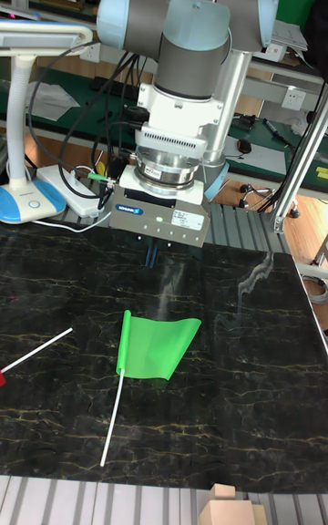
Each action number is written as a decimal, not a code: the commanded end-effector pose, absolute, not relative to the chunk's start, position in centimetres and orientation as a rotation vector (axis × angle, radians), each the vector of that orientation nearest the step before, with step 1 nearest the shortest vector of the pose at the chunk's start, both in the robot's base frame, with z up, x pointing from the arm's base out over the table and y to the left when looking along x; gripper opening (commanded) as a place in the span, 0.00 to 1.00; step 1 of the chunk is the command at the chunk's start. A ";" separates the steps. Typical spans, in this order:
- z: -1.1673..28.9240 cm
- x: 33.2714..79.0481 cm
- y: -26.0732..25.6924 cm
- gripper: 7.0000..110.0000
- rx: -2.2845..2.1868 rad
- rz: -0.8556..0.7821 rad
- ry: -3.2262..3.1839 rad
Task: Wave the flag
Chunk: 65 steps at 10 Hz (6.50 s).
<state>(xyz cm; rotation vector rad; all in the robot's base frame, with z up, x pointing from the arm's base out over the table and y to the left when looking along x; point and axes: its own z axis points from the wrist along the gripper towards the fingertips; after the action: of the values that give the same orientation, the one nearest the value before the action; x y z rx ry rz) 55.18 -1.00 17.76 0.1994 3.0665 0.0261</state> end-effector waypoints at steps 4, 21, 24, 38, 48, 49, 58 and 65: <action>18.0 56.4 -0.2 0.00 0.226 0.084 3.018; 18.7 59.9 -0.9 0.00 0.114 0.045 2.879; 18.6 59.6 -1.1 0.00 0.131 0.033 2.890; 17.6 60.2 -1.3 0.00 0.132 0.007 2.991; 4.9 68.3 -3.3 0.00 0.217 0.129 3.096; 3.3 67.3 -3.2 0.00 0.191 0.137 3.122; 0.6 66.6 -0.8 0.00 0.152 0.155 3.065; -0.6 66.6 -1.7 0.00 0.075 0.122 3.066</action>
<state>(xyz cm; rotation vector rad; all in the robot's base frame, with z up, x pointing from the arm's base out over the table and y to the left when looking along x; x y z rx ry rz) 66.54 -1.86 -0.56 0.0891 3.0702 0.0958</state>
